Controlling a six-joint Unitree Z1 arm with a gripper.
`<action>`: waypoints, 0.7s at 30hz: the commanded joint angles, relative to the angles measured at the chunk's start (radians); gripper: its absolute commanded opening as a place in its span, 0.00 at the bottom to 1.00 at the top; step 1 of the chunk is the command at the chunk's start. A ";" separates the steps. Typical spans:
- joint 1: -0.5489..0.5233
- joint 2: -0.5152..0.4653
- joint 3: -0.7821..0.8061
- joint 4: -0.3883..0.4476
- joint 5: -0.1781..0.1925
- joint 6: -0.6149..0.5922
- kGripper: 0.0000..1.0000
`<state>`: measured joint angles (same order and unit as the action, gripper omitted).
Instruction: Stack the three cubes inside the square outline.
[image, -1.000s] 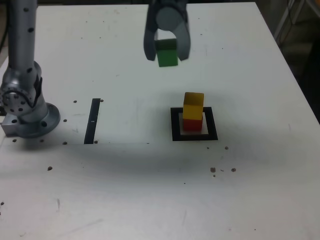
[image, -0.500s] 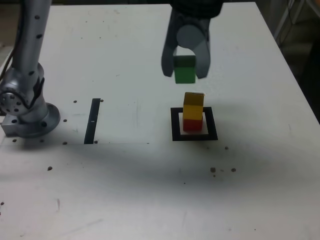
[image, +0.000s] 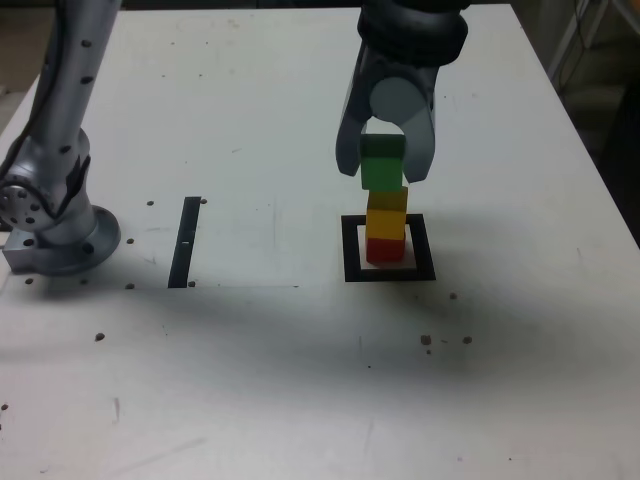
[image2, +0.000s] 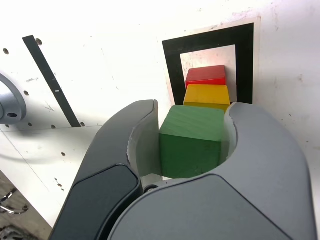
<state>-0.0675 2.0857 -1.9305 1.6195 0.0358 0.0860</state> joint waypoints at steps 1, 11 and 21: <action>-0.004 0.011 0.000 0.016 -0.003 -0.002 0.29; -0.005 0.032 0.001 0.014 -0.013 -0.002 0.29; -0.005 0.036 0.008 0.007 -0.016 -0.002 0.98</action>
<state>-0.0696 2.1170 -1.9246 1.6167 0.0221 0.0858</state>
